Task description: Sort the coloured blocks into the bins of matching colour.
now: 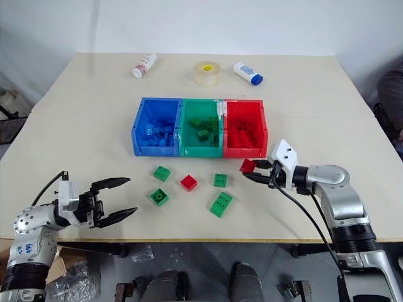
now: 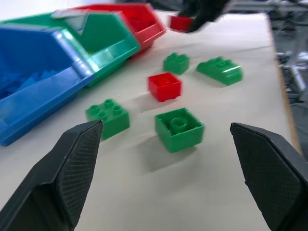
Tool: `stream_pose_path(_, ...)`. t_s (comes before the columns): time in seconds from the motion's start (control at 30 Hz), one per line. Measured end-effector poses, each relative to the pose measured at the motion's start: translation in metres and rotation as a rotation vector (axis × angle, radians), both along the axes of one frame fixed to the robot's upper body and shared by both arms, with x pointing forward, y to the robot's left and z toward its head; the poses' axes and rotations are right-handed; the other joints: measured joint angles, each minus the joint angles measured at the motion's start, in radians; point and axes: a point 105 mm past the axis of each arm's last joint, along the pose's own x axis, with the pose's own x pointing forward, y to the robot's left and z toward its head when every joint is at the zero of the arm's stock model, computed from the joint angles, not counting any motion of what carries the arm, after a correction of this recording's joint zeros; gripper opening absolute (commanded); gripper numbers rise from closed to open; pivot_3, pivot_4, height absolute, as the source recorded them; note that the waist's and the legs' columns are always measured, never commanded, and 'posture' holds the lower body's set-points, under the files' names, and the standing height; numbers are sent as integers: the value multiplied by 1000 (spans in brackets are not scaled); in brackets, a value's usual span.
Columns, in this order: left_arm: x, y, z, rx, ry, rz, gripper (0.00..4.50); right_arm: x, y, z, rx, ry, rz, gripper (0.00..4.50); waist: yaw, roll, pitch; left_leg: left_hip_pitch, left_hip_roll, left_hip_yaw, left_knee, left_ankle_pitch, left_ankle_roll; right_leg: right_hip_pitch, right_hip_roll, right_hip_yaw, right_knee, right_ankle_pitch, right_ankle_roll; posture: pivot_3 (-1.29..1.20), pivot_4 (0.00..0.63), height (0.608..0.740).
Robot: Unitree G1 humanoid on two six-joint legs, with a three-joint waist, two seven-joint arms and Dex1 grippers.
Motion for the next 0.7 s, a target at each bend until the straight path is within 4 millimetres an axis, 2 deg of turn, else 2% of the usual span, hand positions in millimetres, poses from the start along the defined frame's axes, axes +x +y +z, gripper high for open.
stream_pose_path(0.13,0,-3,5,-6,-25,-53,4500,25,9,35,59,-68,-53,1460,-3,0,0,0,2,0,0,0,-1,0,2,0,0,0,-1,0,150,740)
stream_pose_path(0.23,3,-5,6,-22,-30,-78,4500,49,10,45,77,-86,-129,2473,-4,0,0,0,2,1,0,0,-1,0,3,0,0,0,-1,0,150,740)
stream_pose_path(0.33,6,-11,6,-40,-37,-105,4500,66,11,39,57,-79,-176,3500,-2,0,0,-1,2,1,-1,0,-1,-1,3,0,-1,0,-1,0,150,740)
stream_pose_path(0.4,8,-14,6,-47,-34,-118,4500,70,13,34,46,-76,-180,4166,-2,0,0,-1,2,1,-1,0,-1,-1,3,0,-1,0,-1,0,150,740)
stream_pose_path(0.43,9,-15,7,-47,-34,-126,4500,70,12,33,43,-77,-182,4481,-2,0,0,-1,2,1,-1,0,-1,-1,3,0,-1,0,-1,0,150,740)
stream_pose_path(0.53,12,-18,10,-46,-45,-137,4500,68,11,35,40,-88,-171,4481,-3,0,0,-1,2,1,-1,0,-1,-1,3,0,-1,0,-1,0,150,740)
stream_pose_path(0.6,14,-19,11,-45,-47,-143,4500,57,9,35,21,-100,-135,4481,0,0,0,-1,2,1,-1,0,-1,-1,3,0,-1,0,-1,0,150,740)
stream_pose_path(0.7,17,-19,8,-49,-24,-142,4500,29,5,26,6,-81,-48,4481,2,0,0,-2,2,1,-1,0,-1,-1,3,0,-2,0,-1,0,150,740)
